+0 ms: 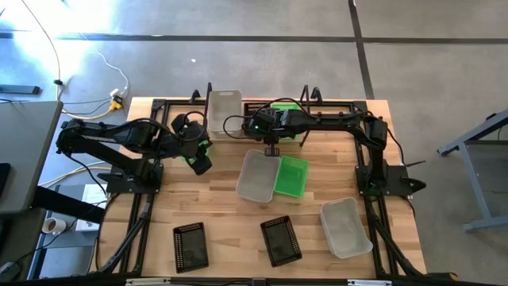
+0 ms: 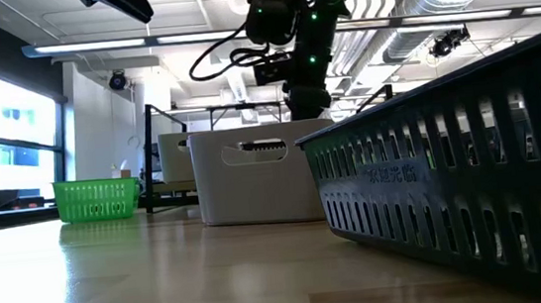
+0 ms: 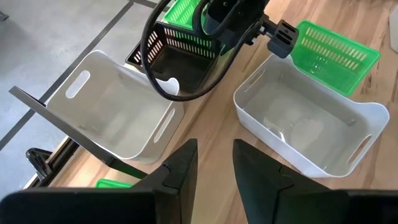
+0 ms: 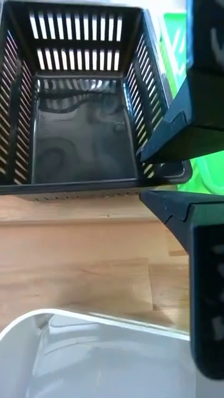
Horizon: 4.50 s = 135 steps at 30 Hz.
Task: Stack baskets on shelf by color
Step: Stack the top gray bin on the gray bin on the shelf
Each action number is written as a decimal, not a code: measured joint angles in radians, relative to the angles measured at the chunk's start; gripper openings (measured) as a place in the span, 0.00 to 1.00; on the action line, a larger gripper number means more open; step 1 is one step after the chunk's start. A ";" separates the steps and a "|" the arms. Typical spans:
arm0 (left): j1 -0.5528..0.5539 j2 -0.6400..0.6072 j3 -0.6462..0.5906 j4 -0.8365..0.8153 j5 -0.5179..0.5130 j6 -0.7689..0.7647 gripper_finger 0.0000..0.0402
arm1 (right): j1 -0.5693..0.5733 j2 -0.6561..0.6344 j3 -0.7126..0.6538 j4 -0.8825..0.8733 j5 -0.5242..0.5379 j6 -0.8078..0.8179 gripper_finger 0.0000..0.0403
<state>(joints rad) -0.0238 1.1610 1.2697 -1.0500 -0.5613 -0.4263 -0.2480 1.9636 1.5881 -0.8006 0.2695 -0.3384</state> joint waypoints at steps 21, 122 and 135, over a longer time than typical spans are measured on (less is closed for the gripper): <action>0.000 0.000 0.000 -0.002 0.089 -0.015 0.23 | 0.049 -0.028 0.157 -0.287 -0.082 0.274 0.17; -0.061 0.711 -0.002 0.413 0.580 0.581 0.40 | 0.275 -0.264 0.402 -0.754 0.279 1.228 0.17; -0.063 0.710 0.000 0.418 0.582 0.582 0.02 | 0.275 -0.264 0.402 -0.751 0.278 1.227 0.17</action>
<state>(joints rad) -0.0864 1.8708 1.2694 -0.6321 0.0207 0.1554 0.0269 1.6997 1.9903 -1.5513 0.5474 0.8890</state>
